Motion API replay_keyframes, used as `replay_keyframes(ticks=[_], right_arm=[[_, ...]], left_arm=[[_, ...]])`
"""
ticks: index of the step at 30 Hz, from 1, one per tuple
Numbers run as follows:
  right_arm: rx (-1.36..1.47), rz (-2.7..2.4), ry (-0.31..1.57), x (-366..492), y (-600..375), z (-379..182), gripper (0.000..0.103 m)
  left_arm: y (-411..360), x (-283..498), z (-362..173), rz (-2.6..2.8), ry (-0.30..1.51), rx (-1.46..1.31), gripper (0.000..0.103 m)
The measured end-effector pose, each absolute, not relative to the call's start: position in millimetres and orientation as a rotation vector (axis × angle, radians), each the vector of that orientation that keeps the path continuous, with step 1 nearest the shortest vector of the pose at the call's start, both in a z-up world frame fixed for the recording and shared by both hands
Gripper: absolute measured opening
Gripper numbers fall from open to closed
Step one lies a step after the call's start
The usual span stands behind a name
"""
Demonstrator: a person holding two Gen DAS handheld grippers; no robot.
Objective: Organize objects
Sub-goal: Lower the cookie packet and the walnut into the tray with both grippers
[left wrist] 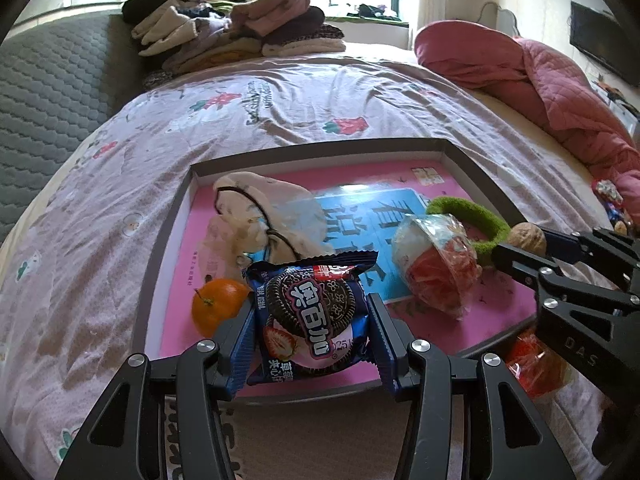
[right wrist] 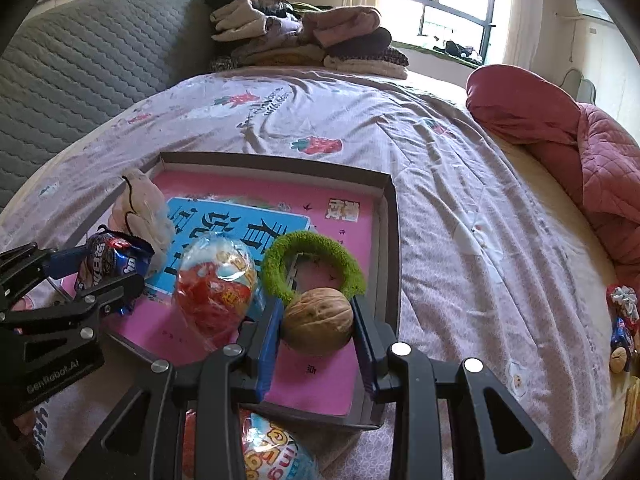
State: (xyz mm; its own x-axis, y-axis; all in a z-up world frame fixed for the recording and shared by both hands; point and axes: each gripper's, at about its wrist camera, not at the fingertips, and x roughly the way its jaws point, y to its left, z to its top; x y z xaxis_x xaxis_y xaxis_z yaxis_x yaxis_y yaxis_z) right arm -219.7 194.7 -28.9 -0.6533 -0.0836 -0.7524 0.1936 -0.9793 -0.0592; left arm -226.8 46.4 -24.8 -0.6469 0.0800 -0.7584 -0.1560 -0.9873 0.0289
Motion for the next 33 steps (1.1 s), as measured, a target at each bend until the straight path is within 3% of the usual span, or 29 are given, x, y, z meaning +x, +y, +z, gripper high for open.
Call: replay_keyframes(ticks=[12, 23, 33], right_arm=[[1.306, -2.659, 0.259, -225, 185, -42, 0.035], [1.367, -2.635, 0.183, -231, 185, -49, 0.035], [1.379, -2.636, 0.157, -231, 183, -50, 0.035]], left_arm=[[62, -223, -33, 2.692, 0.188, -1.263, 0.053], [50, -233, -38, 2.635, 0.045, -1.331, 0.053], [50, -240, -41, 2.642, 0.025, -1.346, 0.053]])
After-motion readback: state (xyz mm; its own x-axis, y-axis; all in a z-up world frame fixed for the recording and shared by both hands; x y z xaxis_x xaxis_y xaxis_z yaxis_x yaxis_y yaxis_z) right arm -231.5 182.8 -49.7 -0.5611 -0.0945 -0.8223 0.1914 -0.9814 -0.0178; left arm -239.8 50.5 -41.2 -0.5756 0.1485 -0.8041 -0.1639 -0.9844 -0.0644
